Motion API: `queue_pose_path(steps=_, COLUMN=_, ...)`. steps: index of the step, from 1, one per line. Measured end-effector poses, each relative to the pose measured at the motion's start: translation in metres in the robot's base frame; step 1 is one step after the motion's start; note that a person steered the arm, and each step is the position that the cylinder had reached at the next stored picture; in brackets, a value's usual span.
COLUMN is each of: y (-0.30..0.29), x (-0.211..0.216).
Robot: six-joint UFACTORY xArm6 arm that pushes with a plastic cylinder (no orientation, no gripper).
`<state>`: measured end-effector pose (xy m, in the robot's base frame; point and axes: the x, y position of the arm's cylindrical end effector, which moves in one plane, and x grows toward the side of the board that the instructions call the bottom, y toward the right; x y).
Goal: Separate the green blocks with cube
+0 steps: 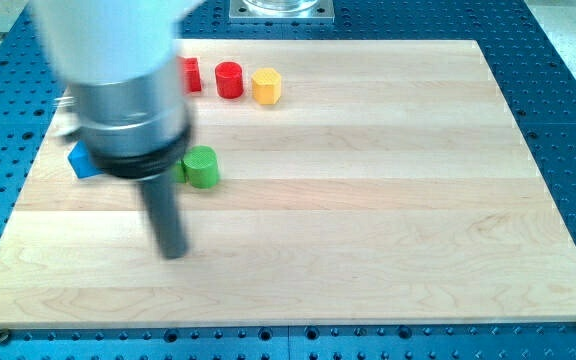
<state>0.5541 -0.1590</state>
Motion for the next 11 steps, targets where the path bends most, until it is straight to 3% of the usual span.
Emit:
queue_pose_path(steps=1, y=-0.089, x=-0.056)
queue_pose_path(steps=2, y=-0.085, x=-0.095)
queue_pose_path(steps=4, y=-0.072, x=-0.113)
queue_pose_path(steps=6, y=0.116, x=-0.116)
queue_pose_path(steps=7, y=0.137, x=-0.11)
queue_pose_path(steps=8, y=0.104, x=-0.075)
queue_pose_path(steps=9, y=0.165, x=-0.031)
queue_pose_path(steps=11, y=0.287, x=-0.095)
